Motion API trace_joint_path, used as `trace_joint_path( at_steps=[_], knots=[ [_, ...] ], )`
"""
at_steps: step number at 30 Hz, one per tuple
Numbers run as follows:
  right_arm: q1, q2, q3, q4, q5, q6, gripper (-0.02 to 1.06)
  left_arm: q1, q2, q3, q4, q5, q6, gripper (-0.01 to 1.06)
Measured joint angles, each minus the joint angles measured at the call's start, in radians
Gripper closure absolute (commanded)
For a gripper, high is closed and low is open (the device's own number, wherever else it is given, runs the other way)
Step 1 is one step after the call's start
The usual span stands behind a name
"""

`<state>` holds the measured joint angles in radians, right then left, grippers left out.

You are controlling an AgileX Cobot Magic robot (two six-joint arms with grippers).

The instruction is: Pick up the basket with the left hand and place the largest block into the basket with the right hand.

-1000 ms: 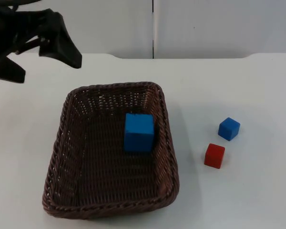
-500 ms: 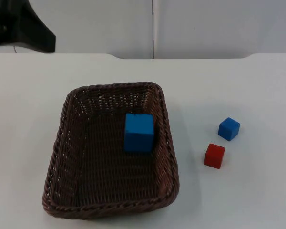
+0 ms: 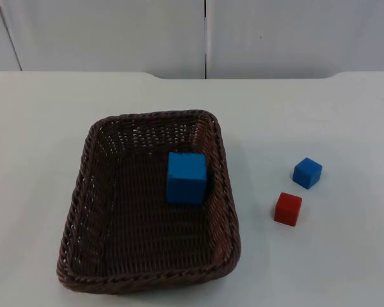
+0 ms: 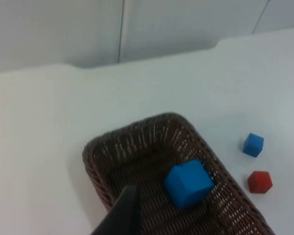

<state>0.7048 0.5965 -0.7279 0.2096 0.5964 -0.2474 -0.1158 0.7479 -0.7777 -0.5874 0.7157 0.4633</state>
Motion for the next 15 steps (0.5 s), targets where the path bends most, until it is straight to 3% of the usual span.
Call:
trace_joint_path(
  at_steps=[7, 15],
  knots=[
    [0.000, -0.070, 0.044, 0.000, 0.011, 0.018, -0.01, 0.000, -0.106, 0.000, 0.014, 0.027, 0.000, 0.00],
    [0.000, -0.152, 0.130, 0.000, 0.020, 0.024, -0.01, 0.000, -0.236, 0.003, 0.108, 0.116, -0.060, 0.00]
  ],
)
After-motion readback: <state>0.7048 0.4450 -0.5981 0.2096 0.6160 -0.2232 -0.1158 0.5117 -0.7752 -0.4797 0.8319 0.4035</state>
